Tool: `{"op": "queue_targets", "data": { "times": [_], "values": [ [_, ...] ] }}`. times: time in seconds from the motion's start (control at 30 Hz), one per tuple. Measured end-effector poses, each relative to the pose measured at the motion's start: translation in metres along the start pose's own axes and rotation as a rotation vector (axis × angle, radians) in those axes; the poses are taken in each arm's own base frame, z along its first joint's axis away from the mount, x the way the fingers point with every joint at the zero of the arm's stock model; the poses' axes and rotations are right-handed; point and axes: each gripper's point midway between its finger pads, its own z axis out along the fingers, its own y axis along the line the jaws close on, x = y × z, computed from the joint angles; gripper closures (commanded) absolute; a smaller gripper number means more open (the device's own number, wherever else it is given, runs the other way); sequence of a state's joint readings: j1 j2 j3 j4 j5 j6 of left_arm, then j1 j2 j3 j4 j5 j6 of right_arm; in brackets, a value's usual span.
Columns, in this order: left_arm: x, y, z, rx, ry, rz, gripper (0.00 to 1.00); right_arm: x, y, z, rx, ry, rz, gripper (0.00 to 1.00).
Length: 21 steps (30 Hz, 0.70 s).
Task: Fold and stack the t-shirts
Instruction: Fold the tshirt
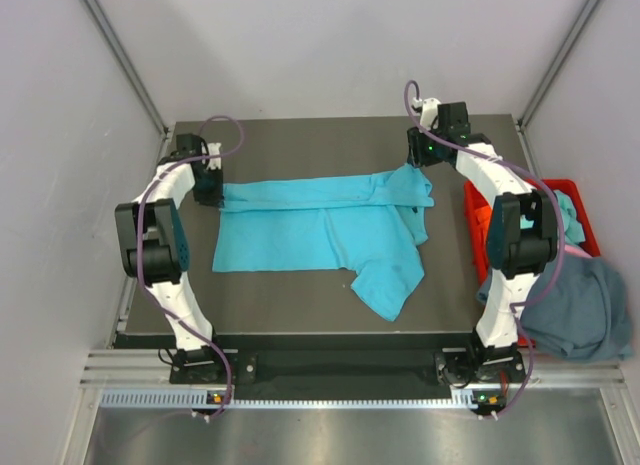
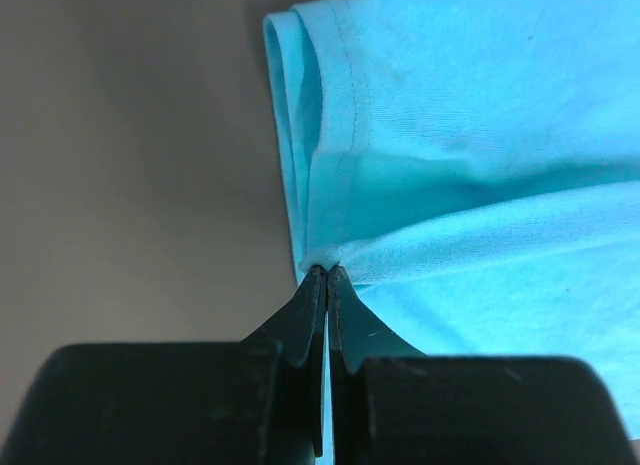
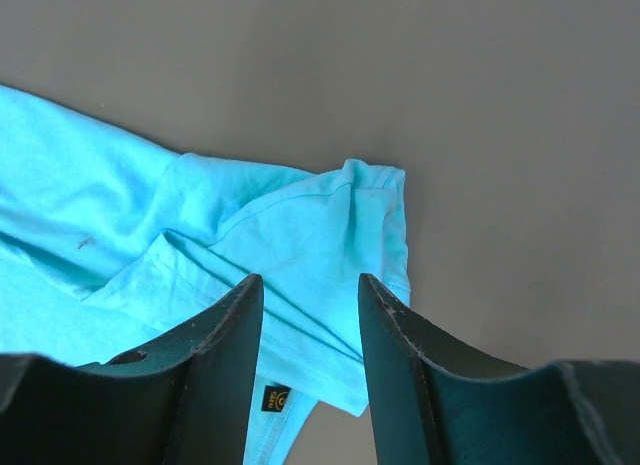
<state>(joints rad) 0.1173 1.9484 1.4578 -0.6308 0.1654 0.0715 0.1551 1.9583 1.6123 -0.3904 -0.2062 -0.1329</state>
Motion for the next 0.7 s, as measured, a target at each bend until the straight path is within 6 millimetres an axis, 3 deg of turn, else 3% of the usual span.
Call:
{"op": "queue_targets", "data": {
  "times": [0.17, 0.67, 0.7],
  "values": [
    [-0.013, 0.002, -0.018, -0.022, -0.054, 0.017, 1.0, 0.0, 0.0, 0.0, -0.001, 0.0, 0.006, 0.57],
    [-0.012, 0.009, -0.019, -0.062, -0.05, 0.015, 1.0, 0.0, 0.0, 0.0, -0.001, 0.0, 0.007, 0.57],
    [-0.011, 0.01, -0.02, -0.066, -0.049, 0.015, 0.95, 0.0, 0.0, 0.0, -0.001, 0.0, 0.007, 0.57]
  ]
}}
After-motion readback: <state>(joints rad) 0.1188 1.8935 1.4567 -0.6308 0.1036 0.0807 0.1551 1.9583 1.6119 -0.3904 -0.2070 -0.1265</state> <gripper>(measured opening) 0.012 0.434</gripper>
